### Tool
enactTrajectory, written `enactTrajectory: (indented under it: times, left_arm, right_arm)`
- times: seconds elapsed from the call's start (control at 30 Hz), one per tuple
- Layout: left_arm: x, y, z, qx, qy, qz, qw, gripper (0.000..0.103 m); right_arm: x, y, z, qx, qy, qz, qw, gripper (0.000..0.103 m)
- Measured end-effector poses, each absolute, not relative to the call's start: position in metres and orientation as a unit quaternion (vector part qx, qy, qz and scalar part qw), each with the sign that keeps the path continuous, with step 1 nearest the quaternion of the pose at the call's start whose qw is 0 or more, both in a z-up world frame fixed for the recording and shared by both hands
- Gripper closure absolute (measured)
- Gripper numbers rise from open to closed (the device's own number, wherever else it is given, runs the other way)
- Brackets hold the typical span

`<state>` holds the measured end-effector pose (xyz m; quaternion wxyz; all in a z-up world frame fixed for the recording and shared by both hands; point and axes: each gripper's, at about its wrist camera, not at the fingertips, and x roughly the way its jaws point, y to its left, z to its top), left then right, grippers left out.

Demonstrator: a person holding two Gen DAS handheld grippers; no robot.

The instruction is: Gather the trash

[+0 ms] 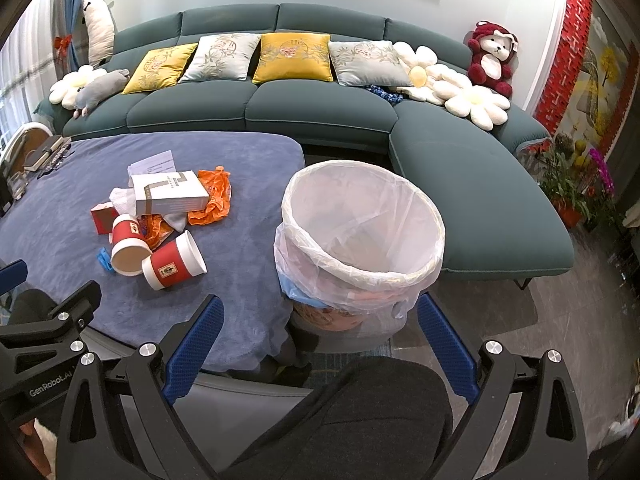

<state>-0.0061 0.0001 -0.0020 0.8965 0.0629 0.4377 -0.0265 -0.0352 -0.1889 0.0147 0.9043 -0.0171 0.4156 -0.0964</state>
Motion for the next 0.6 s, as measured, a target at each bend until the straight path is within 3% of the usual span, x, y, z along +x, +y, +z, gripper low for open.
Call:
enactTrajectory:
  times: [0.6]
  left_arm:
    - [-0.0068, 0.0006, -0.0025, 0.063, 0.438, -0.026, 0.896, 0.007]
  right_arm:
    - [-0.0359, -0.1865, 0.0089, -0.013, 0.418, -0.101, 0.903, 0.01]
